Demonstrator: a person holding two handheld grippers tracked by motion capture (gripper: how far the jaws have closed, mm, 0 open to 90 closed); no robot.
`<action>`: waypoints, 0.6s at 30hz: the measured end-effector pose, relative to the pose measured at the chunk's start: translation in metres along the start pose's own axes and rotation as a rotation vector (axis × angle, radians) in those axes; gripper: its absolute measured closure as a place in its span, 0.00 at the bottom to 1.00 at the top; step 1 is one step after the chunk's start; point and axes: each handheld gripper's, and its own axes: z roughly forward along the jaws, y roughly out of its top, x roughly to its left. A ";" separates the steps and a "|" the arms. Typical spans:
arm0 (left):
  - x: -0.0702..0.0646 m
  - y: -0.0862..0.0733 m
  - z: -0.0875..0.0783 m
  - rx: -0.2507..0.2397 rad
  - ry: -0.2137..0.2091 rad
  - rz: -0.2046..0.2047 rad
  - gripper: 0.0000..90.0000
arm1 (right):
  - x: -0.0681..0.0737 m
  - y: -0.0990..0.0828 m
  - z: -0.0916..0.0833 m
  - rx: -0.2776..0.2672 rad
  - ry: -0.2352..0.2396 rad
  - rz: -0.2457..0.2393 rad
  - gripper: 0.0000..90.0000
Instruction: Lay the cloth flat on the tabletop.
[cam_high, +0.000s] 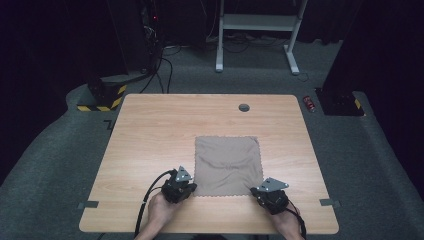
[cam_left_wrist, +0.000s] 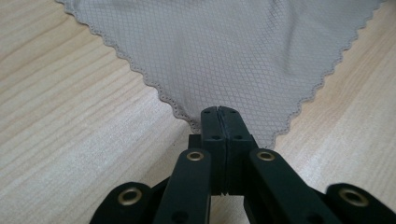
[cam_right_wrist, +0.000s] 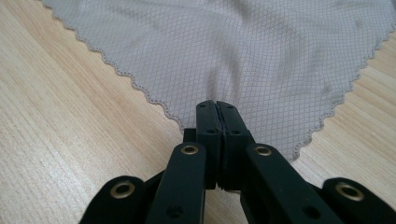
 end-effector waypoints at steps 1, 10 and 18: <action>0.002 -0.002 -0.001 -0.004 -0.014 -0.019 1.00 | 0.001 0.000 0.000 0.002 0.001 -0.004 0.99; 0.013 -0.017 -0.020 -0.017 -0.028 -0.068 1.00 | 0.006 -0.003 -0.009 0.013 0.017 -0.009 0.99; -0.012 -0.005 -0.012 -0.040 -0.003 0.029 0.73 | 0.006 -0.001 -0.007 -0.005 0.002 0.013 0.87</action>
